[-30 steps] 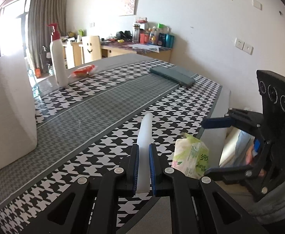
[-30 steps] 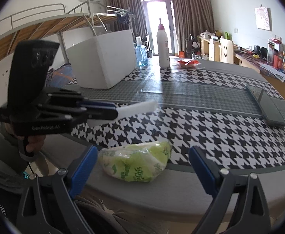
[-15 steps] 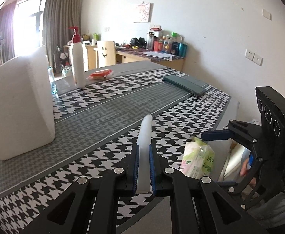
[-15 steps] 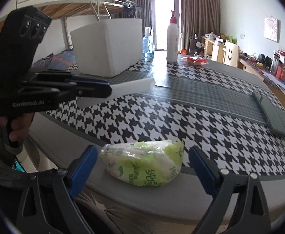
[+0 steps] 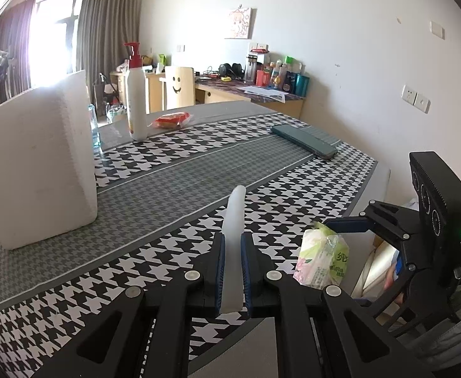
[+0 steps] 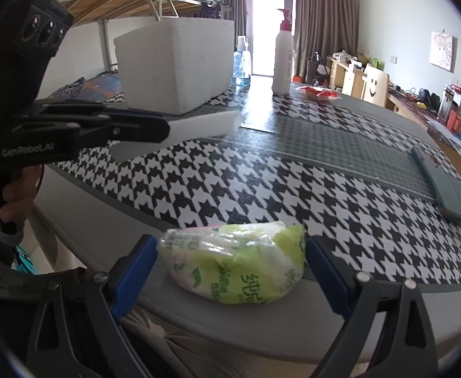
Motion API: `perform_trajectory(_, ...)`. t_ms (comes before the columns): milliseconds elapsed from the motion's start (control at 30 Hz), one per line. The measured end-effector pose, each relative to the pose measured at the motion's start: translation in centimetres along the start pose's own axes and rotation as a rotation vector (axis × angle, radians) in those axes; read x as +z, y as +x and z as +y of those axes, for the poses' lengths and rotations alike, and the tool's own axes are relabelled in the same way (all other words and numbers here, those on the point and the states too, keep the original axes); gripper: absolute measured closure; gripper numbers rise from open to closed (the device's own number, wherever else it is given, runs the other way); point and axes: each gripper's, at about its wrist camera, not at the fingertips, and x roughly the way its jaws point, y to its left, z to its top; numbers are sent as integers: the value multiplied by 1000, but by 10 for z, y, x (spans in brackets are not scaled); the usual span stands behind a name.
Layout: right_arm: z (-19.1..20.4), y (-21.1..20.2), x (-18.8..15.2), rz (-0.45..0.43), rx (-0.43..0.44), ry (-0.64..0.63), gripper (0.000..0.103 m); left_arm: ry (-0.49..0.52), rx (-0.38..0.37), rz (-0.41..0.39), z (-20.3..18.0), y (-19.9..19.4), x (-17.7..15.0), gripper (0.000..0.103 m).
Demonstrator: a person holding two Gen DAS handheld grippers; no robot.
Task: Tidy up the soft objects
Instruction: 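Close the right tool on the green tissue pack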
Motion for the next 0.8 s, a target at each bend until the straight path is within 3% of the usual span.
perform_trajectory(67, 0, 1, 0, 4, -13, -7, 13, -2, 0, -1, 0, 0, 0, 92)
perform_trajectory(333, 1, 3, -4, 19, -13, -7, 25, -24, 12, -3, 4, -2, 0, 92)
perform_trajectory(800, -14, -5, 13, -20, -2, 46, 25, -37, 42, -26, 7, -10, -1, 92)
